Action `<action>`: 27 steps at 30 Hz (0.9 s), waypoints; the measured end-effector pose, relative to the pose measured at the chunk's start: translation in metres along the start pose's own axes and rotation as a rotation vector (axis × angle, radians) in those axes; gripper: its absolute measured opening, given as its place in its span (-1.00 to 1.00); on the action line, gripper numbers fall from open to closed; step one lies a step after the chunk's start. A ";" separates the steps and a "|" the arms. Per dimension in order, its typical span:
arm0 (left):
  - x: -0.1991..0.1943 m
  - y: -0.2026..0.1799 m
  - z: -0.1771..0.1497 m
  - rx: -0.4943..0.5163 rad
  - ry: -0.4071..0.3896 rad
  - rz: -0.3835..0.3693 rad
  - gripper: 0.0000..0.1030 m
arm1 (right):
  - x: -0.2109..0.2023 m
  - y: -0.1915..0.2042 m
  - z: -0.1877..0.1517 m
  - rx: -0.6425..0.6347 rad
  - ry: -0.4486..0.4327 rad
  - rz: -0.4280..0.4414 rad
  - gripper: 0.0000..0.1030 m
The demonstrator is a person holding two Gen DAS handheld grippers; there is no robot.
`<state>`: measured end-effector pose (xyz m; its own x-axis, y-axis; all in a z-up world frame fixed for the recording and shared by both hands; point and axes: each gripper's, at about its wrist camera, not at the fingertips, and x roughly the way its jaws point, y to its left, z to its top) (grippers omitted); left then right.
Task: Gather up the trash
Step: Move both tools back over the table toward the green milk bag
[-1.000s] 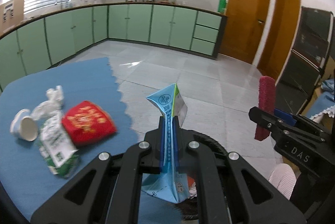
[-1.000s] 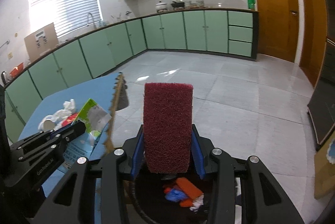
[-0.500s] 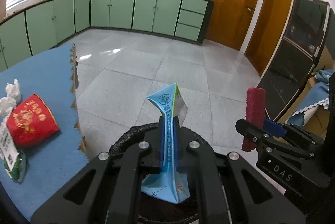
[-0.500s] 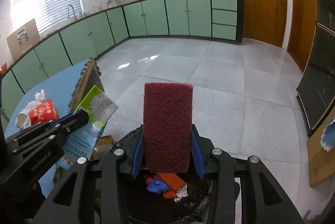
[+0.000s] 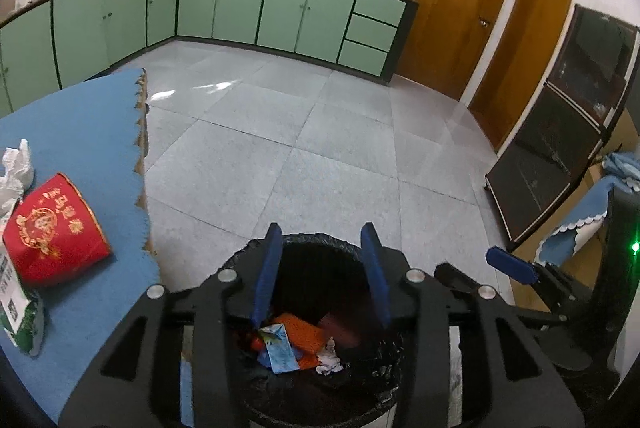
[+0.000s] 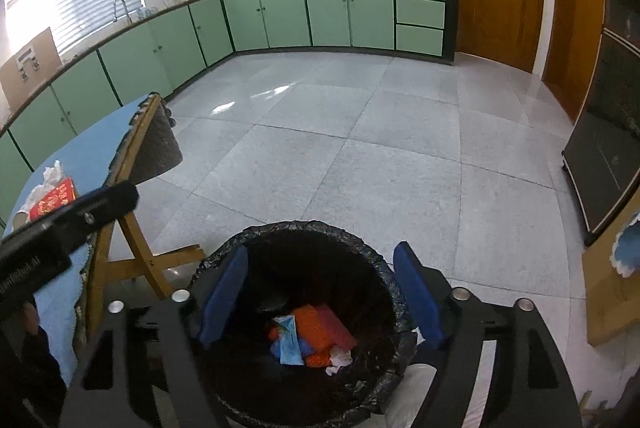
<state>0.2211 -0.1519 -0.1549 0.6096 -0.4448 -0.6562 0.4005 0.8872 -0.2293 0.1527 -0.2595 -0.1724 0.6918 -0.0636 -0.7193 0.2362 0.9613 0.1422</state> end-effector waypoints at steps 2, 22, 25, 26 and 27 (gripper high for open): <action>-0.009 0.005 0.002 -0.011 -0.019 0.013 0.03 | -0.003 0.002 0.001 0.002 -0.006 -0.009 0.82; -0.134 0.101 -0.011 -0.085 -0.160 0.313 0.51 | -0.044 0.077 0.008 -0.057 -0.112 0.093 0.88; -0.147 0.118 -0.015 -0.108 -0.160 0.346 0.51 | -0.045 0.095 0.005 -0.078 -0.121 0.117 0.88; -0.150 0.122 -0.017 -0.117 -0.160 0.352 0.51 | -0.044 0.101 0.005 -0.085 -0.122 0.123 0.88; -0.154 0.127 -0.019 -0.127 -0.162 0.360 0.51 | -0.044 0.108 0.005 -0.093 -0.125 0.131 0.88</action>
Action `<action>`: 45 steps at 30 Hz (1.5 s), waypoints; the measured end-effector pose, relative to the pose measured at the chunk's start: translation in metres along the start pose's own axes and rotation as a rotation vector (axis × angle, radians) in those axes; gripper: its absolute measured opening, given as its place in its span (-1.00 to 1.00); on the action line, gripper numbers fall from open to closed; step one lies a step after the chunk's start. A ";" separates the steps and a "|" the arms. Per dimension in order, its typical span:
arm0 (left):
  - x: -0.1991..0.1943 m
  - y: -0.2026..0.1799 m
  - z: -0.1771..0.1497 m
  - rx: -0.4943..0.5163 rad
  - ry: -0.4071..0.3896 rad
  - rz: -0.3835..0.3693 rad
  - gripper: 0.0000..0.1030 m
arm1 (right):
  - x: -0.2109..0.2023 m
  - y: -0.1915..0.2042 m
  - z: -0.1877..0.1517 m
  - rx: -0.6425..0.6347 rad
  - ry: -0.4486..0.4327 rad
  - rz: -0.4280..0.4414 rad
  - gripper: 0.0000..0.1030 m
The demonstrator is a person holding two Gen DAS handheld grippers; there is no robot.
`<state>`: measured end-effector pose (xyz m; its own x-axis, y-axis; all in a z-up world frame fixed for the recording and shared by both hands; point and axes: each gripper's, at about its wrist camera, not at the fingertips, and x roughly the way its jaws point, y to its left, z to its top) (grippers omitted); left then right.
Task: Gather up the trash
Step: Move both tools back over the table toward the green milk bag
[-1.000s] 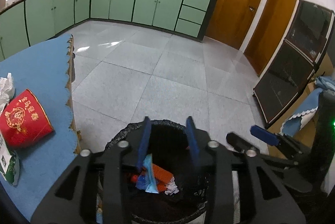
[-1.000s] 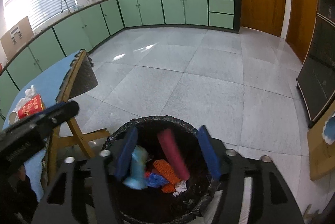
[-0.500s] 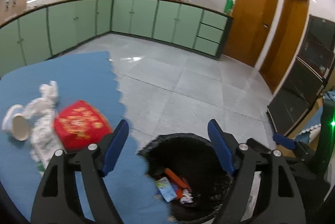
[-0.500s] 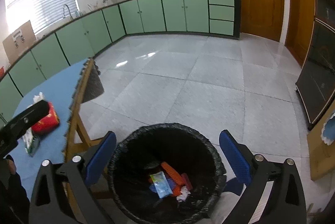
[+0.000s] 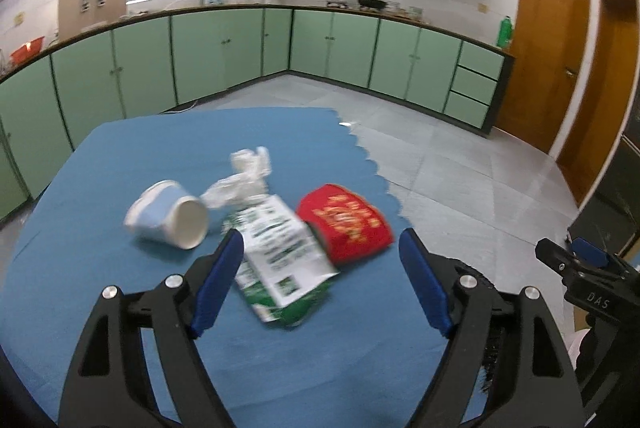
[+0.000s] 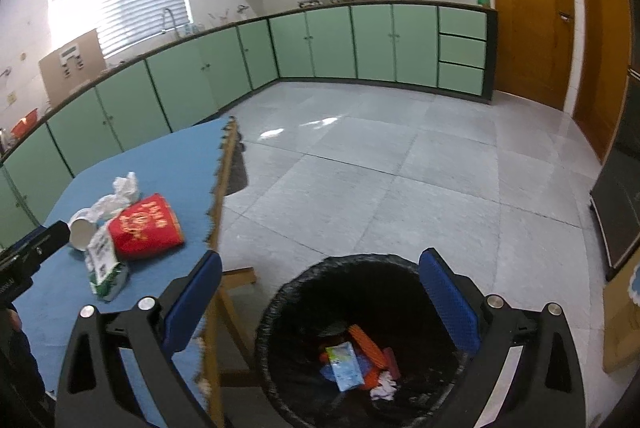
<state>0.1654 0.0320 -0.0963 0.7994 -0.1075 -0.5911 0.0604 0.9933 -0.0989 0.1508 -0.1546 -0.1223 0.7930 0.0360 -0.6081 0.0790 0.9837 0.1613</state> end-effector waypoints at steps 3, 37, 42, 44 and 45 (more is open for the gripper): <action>-0.005 0.016 -0.003 -0.013 -0.004 0.017 0.51 | 0.003 0.017 0.000 -0.013 -0.013 0.024 0.88; 0.080 0.028 -0.034 -0.063 0.214 0.184 0.57 | 0.046 0.054 0.000 -0.065 0.029 0.107 0.88; 0.068 0.056 -0.035 -0.099 0.208 0.224 0.56 | 0.050 0.065 -0.002 -0.086 0.042 0.125 0.88; 0.063 0.067 -0.033 -0.113 0.204 0.235 0.56 | 0.052 0.071 -0.002 -0.094 0.046 0.131 0.88; 0.061 0.070 -0.033 -0.119 0.202 0.235 0.56 | 0.053 0.073 -0.001 -0.097 0.047 0.134 0.88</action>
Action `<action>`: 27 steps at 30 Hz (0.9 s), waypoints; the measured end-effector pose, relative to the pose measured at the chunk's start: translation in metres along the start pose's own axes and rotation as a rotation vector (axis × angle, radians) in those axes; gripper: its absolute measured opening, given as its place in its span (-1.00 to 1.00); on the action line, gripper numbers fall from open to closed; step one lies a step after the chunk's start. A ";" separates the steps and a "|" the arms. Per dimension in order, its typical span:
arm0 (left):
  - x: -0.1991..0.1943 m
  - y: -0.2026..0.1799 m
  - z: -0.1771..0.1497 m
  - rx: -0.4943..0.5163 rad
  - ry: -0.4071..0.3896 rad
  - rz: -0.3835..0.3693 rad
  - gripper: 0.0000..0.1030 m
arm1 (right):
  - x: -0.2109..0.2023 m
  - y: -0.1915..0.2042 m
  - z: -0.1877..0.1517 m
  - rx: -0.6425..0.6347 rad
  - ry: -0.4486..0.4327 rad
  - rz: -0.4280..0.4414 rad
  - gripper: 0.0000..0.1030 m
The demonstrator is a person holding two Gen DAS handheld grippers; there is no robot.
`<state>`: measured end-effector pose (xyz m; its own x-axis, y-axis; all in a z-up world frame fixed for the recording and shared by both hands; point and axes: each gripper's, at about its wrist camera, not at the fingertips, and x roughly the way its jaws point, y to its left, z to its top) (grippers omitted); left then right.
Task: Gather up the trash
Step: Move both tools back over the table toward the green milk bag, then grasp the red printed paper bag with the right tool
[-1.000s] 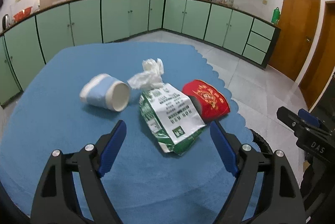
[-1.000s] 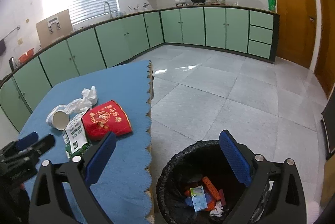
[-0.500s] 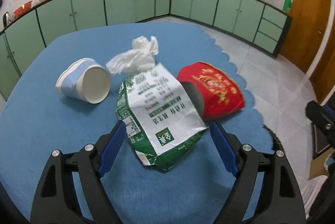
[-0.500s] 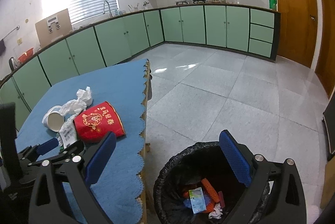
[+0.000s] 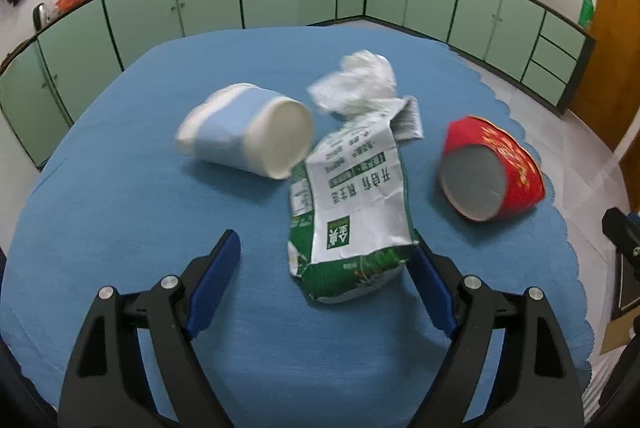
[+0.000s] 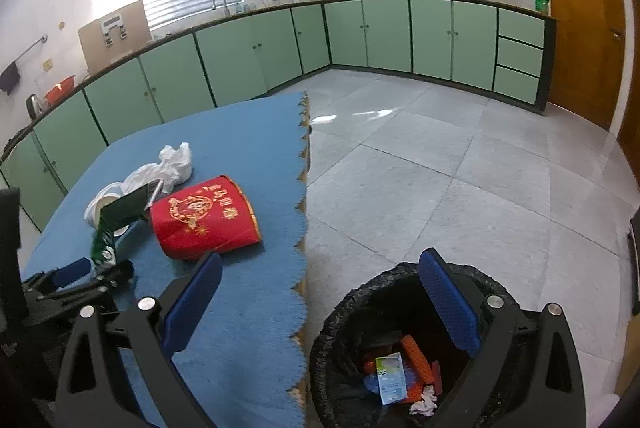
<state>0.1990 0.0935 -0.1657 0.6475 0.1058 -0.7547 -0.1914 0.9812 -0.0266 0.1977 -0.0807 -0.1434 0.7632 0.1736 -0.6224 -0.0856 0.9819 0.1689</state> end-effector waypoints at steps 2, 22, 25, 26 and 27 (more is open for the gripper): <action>-0.003 0.005 0.001 -0.006 -0.001 -0.011 0.56 | 0.001 0.004 0.001 -0.008 0.002 0.003 0.88; 0.019 -0.024 0.028 0.070 0.019 -0.071 0.43 | 0.009 0.016 0.023 -0.039 -0.011 0.006 0.88; 0.013 -0.019 0.030 0.055 0.003 -0.081 0.42 | 0.013 0.019 0.027 -0.044 -0.009 0.018 0.88; 0.011 -0.017 0.030 0.049 -0.004 -0.082 0.42 | 0.014 0.021 0.027 -0.050 -0.007 0.022 0.88; 0.009 -0.015 0.031 0.043 -0.010 -0.083 0.41 | 0.017 0.022 0.028 -0.059 -0.003 0.031 0.88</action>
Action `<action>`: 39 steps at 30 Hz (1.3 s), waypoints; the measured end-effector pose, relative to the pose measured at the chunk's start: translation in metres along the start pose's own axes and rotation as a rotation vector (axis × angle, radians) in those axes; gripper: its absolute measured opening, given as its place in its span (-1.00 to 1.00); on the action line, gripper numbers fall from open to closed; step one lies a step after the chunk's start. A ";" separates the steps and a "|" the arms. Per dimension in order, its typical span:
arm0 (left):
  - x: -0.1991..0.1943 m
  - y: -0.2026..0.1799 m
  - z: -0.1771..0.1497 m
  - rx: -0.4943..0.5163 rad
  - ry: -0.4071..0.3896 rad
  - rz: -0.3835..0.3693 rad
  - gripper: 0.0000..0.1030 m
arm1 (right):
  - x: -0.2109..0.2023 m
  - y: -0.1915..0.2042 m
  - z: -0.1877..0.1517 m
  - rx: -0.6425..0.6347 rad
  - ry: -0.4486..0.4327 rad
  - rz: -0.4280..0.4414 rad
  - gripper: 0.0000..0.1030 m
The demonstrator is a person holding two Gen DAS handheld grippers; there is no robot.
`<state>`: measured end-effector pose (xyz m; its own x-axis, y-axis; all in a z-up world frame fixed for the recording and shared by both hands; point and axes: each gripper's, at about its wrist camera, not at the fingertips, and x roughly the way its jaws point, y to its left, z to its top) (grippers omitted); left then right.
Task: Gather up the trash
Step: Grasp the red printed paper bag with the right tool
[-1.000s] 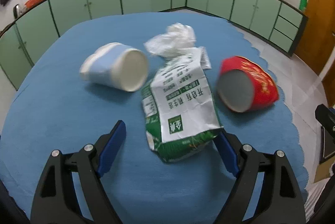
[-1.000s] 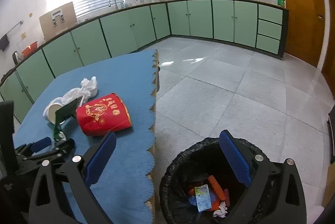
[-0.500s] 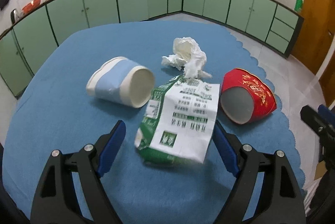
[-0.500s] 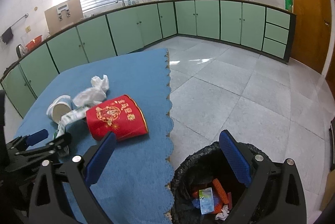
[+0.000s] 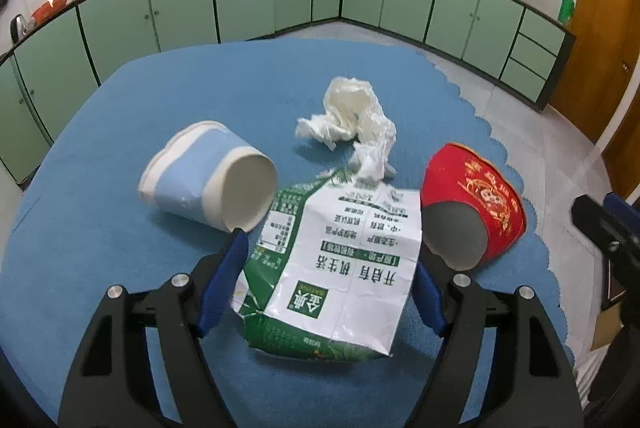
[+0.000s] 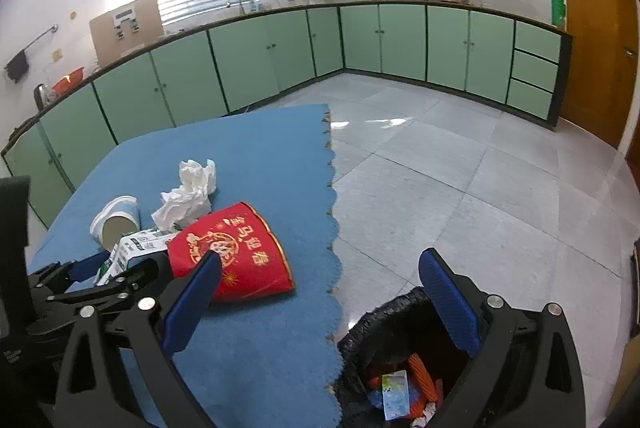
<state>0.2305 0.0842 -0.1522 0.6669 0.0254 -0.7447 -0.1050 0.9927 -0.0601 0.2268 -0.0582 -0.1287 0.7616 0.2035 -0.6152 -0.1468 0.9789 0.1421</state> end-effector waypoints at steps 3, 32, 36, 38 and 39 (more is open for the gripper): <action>-0.006 0.006 -0.001 -0.016 -0.013 -0.002 0.40 | 0.007 0.009 -0.001 -0.025 0.008 0.039 0.88; 0.010 0.036 -0.004 -0.084 0.040 -0.040 0.12 | 0.063 0.054 0.004 -0.125 0.175 0.215 0.88; 0.013 0.039 -0.007 -0.088 0.049 -0.040 0.11 | 0.071 0.053 0.005 -0.115 0.185 0.201 0.88; 0.012 0.040 -0.007 -0.084 0.046 -0.036 0.11 | 0.075 0.052 0.005 -0.111 0.189 0.194 0.88; 0.012 0.041 -0.007 -0.083 0.045 -0.035 0.11 | 0.077 0.051 0.005 -0.110 0.192 0.194 0.87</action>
<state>0.2294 0.1241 -0.1682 0.6376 -0.0162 -0.7702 -0.1446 0.9795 -0.1403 0.2809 0.0077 -0.1652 0.5813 0.3761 -0.7216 -0.3534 0.9155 0.1925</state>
